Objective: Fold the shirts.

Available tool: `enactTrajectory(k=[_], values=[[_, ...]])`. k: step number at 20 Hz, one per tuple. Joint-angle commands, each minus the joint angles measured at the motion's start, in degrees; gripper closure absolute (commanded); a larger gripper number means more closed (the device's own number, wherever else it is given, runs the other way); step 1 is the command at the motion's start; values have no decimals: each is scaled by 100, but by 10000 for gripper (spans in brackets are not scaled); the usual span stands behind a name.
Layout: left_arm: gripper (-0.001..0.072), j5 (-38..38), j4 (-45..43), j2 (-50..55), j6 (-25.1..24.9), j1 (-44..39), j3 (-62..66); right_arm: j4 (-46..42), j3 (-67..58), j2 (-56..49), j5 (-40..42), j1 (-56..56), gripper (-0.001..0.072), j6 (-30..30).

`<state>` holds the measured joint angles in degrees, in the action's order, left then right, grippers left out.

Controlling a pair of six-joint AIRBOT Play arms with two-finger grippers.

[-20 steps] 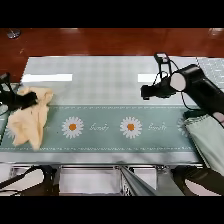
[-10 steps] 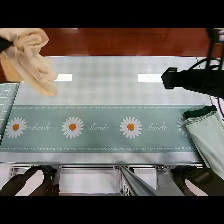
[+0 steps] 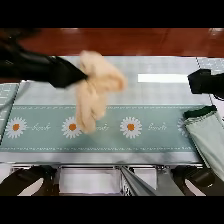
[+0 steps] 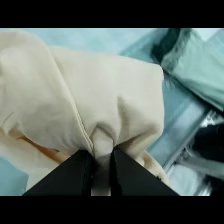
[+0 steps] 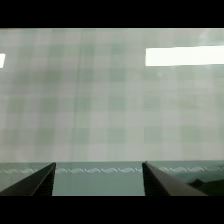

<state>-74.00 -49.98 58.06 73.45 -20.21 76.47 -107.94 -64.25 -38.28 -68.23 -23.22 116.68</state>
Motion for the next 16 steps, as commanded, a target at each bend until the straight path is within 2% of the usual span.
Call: enactTrajectory(k=[1,3,4,5,6,8,10,12,14,16], values=[[680,450,-59,284,-79,-973,-1427,-297,470,59,-389,-4,93,245],[679,807,-55,625,-74,-1132,-1954,-297,1008,57,-118,-4,93,610],[622,811,-52,876,-11,-1139,-2020,-289,1276,55,149,-4,93,911],[287,728,-59,1130,142,-1121,-1982,-203,1521,15,496,-4,92,1110],[15,575,-98,1329,107,-1067,-1869,-162,1644,-90,785,-2,92,1132],[5,-122,-686,1558,149,-765,-1425,-146,1523,-424,863,284,92,997],[6,-715,-1517,1342,181,-197,-1202,140,1405,-542,592,1307,92,573],[7,-680,-1926,721,404,651,-1657,608,1517,-540,136,2516,92,57],[7,-345,-1633,-76,433,1502,-2813,1738,2081,-503,103,3442,92,-584],[7,-188,-1266,-734,439,2118,-4135,3523,2839,-494,557,3622,92,-1488]])
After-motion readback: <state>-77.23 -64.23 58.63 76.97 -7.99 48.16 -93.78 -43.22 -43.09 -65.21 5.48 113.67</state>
